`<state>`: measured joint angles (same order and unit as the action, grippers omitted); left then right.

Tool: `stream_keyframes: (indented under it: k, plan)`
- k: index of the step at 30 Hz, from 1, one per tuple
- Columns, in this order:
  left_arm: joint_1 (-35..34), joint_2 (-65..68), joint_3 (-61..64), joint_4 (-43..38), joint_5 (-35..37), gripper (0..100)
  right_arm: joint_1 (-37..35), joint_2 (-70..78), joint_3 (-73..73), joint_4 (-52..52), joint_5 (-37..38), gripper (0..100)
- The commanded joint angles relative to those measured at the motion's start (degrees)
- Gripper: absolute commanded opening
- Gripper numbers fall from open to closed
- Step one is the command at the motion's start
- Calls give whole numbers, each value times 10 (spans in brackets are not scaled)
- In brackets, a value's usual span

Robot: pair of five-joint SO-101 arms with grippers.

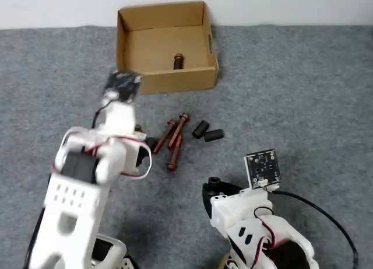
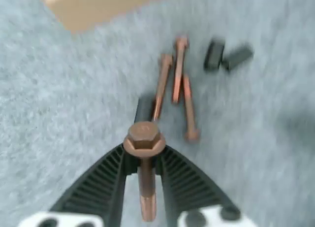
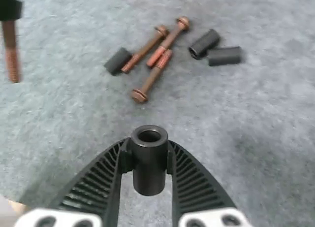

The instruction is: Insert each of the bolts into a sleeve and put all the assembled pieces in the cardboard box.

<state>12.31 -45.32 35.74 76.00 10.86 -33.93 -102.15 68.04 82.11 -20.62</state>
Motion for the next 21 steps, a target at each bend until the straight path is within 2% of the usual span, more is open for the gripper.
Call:
stream_keyframes:
  k: [1,4,9,12,17,21]
  plan:
    - [7,-127,68,-84,69,3,-28,7,1,-36,6,8]
    - [7,-207,121,-125,106,3,-65,8,7,-57,18,8]
    - [18,-347,181,-194,125,3,-125,8,32,-108,120,8]
    - [69,-440,204,-221,125,3,-129,8,54,-160,176,8]
    - [193,-578,284,-226,126,3,-129,8,82,-251,262,8]
    - [205,-585,306,-223,151,3,-129,8,84,-284,276,8]
